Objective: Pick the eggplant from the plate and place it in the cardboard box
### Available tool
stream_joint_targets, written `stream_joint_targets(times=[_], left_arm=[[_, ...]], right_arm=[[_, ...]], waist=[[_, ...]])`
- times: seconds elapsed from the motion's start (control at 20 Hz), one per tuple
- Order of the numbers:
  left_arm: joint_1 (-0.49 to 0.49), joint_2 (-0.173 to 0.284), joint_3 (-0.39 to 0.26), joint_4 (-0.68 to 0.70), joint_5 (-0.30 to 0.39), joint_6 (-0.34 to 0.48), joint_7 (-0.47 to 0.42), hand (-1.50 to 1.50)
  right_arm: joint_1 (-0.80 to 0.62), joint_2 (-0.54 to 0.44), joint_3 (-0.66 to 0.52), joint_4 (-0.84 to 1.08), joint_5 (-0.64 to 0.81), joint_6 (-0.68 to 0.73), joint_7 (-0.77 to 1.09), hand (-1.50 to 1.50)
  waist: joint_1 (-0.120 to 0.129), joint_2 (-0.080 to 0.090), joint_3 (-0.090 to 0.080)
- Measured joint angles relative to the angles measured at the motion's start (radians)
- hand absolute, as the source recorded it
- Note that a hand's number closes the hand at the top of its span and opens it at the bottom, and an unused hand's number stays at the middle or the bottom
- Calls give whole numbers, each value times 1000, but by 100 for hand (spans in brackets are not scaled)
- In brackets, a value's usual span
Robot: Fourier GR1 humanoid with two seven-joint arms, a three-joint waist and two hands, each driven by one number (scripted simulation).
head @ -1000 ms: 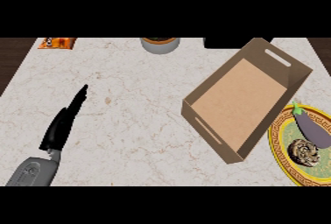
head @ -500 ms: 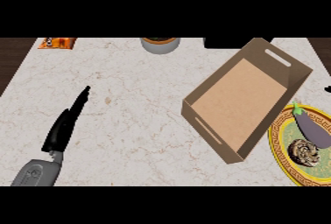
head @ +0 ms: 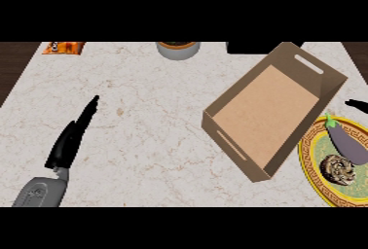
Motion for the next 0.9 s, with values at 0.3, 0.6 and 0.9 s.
stream_joint_targets(times=[0.3, 0.6, 0.9], left_arm=[[16, -21, 25, -15, -19, -17, -8, 0], [-6, -34, 55, 3, -37, -40, -9, 0], [12, -46, 68, -31, -56, -58, 9, 0]], right_arm=[[-43, 56, 4, 83, 82, -41, -11, -150], [-65, 97, 1, 147, 133, -57, -43, -150], [-95, 132, -8, 216, 171, -67, -65, -150]], waist=[[2, 0, 0], [1, 0, 0], [1, 0, 0]])
